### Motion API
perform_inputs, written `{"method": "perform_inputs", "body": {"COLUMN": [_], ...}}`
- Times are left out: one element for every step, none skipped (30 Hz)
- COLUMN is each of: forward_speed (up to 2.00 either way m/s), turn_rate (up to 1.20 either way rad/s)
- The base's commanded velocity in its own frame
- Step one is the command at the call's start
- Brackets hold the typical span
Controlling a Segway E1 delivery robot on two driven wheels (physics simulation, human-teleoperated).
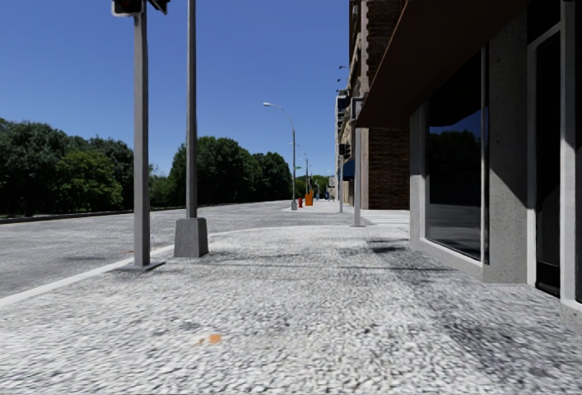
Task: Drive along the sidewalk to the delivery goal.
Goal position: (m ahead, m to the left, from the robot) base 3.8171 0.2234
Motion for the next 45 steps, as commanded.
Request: {"method": "perform_inputs", "body": {"forward_speed": [2.00, 2.00, 2.00, 2.00, 2.00, 2.00, 2.00, 2.00, 2.00, 2.00, 2.00, 2.00, 2.00, 2.00, 2.00, 2.00, 2.00, 2.00, 2.00, 2.00, 2.00, 2.00, 2.00, 2.00, 2.00, 2.00, 2.00, 2.00, 2.00, 2.00, 2.00, 2.00, 2.00, 2.00, 2.00, 2.00, 2.00, 2.00, 2.00, 2.00, 2.00, 2.00, 2.00, 2.00, 1.90], "turn_rate": [0.00, 0.00, 0.00, 0.00, 0.00, 0.00, 0.00, 0.00, 0.00, 0.00, 0.00, 0.00, 0.00, 0.00, 0.00, 0.00, 0.00, 0.00, 0.00, 0.00, 0.00, 0.00, -0.03, -0.03, -0.86, -0.98, -1.01, -0.06, -0.01, -0.01, 0.00, 0.00, 0.00, 0.00, 0.00, 0.00, 0.00, 0.00, 0.00, 0.00, 0.00, 0.00, 0.00, 0.00, 0.00]}}
